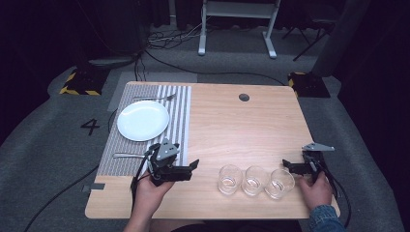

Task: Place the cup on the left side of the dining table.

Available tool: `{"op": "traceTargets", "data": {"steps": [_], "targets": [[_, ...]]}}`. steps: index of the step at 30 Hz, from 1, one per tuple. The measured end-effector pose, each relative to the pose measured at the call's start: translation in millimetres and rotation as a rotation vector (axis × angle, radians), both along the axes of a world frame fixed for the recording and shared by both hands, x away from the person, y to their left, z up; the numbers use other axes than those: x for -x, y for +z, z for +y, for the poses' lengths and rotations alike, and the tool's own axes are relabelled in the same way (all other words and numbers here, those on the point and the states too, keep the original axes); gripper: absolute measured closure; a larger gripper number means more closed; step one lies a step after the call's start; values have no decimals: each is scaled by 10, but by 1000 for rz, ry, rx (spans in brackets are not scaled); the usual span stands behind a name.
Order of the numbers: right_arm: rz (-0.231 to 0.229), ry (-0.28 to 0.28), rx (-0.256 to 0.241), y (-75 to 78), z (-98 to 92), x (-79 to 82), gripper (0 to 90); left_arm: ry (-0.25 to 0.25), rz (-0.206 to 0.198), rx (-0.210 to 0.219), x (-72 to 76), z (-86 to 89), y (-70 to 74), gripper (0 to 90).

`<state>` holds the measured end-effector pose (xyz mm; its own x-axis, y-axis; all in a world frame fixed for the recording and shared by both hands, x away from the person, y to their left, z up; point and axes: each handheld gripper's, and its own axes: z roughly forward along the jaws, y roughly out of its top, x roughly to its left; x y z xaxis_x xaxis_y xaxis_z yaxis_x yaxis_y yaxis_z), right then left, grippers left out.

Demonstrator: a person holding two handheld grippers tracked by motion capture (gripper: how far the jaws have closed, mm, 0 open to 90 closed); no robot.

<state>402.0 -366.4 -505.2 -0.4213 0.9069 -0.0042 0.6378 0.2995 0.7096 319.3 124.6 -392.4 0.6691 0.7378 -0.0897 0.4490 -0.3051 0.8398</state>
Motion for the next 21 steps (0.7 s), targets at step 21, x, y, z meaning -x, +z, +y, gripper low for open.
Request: {"op": "traceTargets", "data": {"steps": [21], "targets": [[0,-5,-1,0,2,6,5,-115,-8,30,-113,-512,36,156]]}}
